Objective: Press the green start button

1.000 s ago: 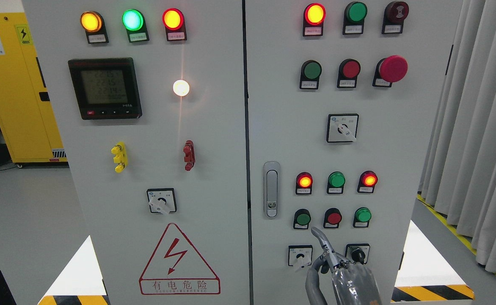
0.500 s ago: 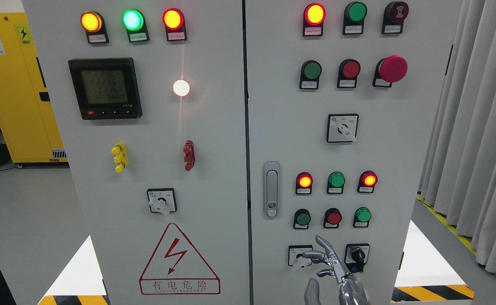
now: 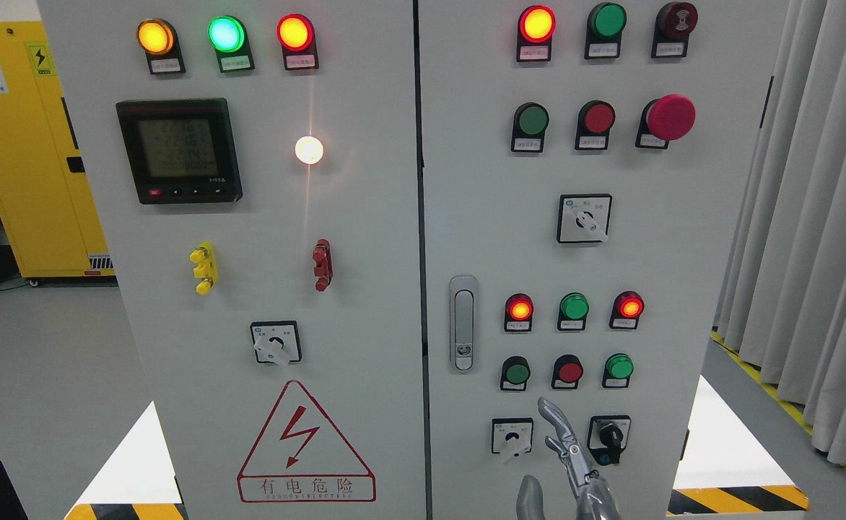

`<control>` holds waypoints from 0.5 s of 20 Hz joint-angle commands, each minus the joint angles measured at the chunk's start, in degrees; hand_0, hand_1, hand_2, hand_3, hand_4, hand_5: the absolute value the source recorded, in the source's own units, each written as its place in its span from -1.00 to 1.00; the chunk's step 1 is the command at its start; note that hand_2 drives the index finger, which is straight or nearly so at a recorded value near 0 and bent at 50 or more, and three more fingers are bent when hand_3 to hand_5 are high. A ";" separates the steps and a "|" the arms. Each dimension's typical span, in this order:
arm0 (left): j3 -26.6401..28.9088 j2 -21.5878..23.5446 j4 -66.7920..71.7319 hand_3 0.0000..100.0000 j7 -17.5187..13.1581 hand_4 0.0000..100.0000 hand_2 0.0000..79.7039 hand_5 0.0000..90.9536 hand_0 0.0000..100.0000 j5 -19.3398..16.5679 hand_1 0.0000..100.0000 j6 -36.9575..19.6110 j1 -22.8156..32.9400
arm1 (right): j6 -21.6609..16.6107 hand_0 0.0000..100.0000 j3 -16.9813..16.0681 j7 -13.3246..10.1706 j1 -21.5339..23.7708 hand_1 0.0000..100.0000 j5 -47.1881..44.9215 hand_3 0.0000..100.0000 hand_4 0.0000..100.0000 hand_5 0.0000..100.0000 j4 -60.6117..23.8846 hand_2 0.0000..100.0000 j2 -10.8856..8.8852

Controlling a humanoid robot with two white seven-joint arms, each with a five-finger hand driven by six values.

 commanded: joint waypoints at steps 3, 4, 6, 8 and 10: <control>-0.07 0.01 0.00 -1.00 0.07 -1.00 -1.00 -1.00 -0.76 0.01 0.11 0.01 0.00 | 0.33 0.50 2.89 0.83 1.68 0.21 -4.58 -1.00 -1.00 -1.00 1.65 -1.00 -0.02; 0.02 0.01 0.00 -1.00 -0.02 -1.00 -1.00 -1.00 -0.76 0.01 0.11 0.01 0.00 | 0.33 0.47 2.89 0.83 1.68 0.22 -4.58 -1.00 -1.00 -1.00 2.00 -1.00 -0.02; 0.02 0.01 0.00 -1.00 -0.02 -1.00 -1.00 -1.00 -0.76 0.01 0.11 0.01 0.00 | 0.42 0.43 2.89 0.83 1.59 0.22 -4.58 -1.00 -1.00 -1.00 2.27 -1.00 -0.02; 0.02 -0.07 0.00 -1.00 -0.02 -1.00 -1.00 -1.00 -0.76 0.01 0.11 0.01 0.00 | 0.42 0.40 2.98 0.83 1.59 0.22 -4.67 -1.00 -1.00 -1.00 2.35 -1.00 -0.02; 0.02 0.01 0.00 -1.00 0.07 -1.00 -1.00 -1.00 -0.76 0.01 0.11 0.01 0.00 | 0.42 0.39 2.89 0.83 1.68 0.22 -4.67 -1.00 -1.00 -1.00 2.35 -1.00 -0.02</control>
